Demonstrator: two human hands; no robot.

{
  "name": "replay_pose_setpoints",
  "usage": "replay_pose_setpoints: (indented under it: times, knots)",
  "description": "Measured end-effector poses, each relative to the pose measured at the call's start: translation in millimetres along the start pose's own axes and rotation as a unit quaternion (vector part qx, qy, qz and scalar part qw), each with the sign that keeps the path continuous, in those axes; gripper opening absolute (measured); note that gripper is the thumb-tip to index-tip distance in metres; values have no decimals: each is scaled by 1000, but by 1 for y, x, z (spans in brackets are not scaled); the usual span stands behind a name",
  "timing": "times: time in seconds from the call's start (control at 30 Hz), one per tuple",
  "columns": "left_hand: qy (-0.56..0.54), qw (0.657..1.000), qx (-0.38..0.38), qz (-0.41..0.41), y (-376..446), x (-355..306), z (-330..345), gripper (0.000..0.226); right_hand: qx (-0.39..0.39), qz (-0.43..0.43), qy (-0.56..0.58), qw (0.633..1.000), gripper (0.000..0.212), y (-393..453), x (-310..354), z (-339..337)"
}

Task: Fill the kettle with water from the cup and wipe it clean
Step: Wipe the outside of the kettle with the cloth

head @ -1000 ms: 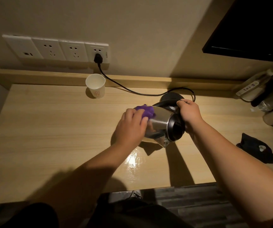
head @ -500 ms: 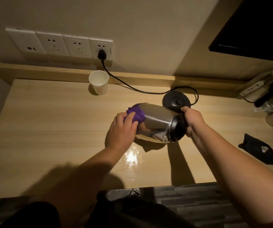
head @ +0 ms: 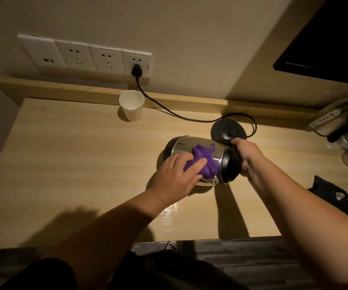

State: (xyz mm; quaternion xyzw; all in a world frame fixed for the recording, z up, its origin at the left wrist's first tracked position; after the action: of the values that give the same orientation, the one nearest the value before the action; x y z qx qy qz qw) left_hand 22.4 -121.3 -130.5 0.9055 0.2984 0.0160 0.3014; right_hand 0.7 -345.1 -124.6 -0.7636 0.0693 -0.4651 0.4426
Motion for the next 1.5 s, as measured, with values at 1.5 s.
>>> replay_pose_setpoints:
  times: [1.5]
  knots:
    - [-139, 935, 164, -281, -42, 64, 35, 41, 73, -195, -20, 978, 25, -7, 10, -4]
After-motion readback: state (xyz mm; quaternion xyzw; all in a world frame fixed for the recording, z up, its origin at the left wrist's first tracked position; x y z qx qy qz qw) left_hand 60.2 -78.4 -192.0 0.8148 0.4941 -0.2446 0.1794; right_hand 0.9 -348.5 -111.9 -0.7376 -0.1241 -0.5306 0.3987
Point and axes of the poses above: each hand's wrist, its own y-axis towards the middle knuckle, its own z-axis out of the palm, x = y × z, the point moved 5 cm from there along y, towards the middle knuckle, and after that the axes turned 15 degrees about y, right-handed, at the moved point
